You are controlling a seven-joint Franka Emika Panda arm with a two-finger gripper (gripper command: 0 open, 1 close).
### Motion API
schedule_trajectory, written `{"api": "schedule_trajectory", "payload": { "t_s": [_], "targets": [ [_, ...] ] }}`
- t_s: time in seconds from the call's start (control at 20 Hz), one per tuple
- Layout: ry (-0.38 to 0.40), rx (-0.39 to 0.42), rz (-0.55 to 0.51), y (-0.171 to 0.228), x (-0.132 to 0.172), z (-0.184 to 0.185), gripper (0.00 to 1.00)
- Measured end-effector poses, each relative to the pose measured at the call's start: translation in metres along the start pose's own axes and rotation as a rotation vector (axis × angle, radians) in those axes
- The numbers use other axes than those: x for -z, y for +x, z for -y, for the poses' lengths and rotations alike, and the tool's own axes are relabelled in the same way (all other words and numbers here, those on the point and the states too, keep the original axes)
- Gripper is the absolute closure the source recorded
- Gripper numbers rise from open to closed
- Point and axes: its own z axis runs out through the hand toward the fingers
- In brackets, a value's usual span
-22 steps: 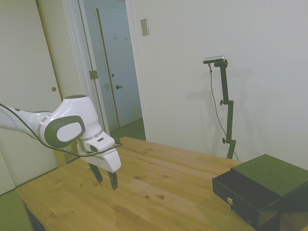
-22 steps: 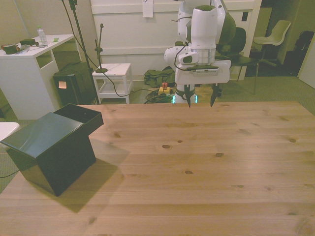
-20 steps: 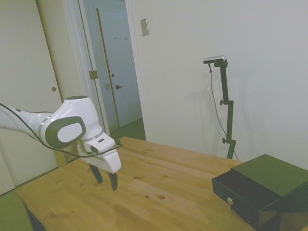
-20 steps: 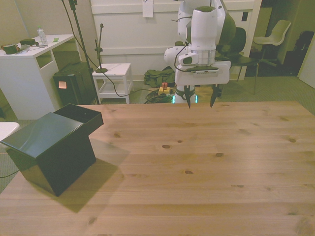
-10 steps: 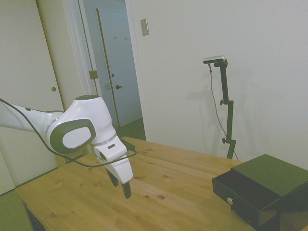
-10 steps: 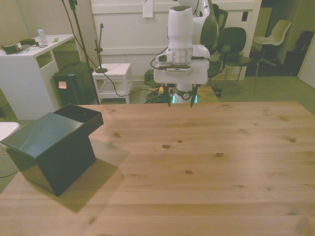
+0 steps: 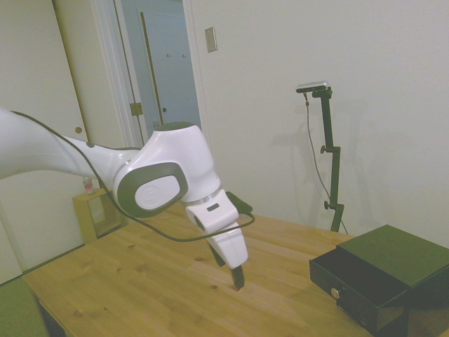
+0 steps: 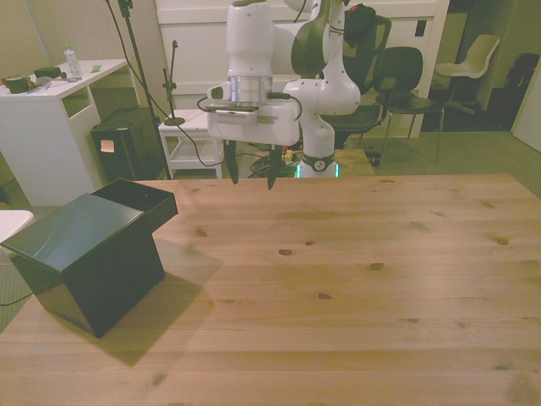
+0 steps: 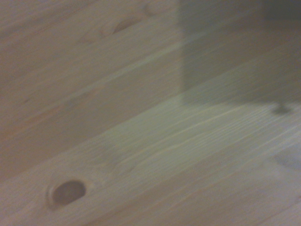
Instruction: Close the top drawer
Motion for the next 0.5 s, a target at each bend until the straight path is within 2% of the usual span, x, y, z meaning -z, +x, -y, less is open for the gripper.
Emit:
{"api": "schedule_trajectory", "payload": {
  "t_s": [0.3,0.35,0.5],
  "targets": [
    [-0.023,-0.073,-0.014,0.052,-0.01,-0.001,0.0],
    [-0.026,-0.083,-0.015,0.058,-0.011,-0.002,1.0],
    [-0.039,-0.107,-0.015,0.076,-0.009,-0.002,1.0]
  ]
}}
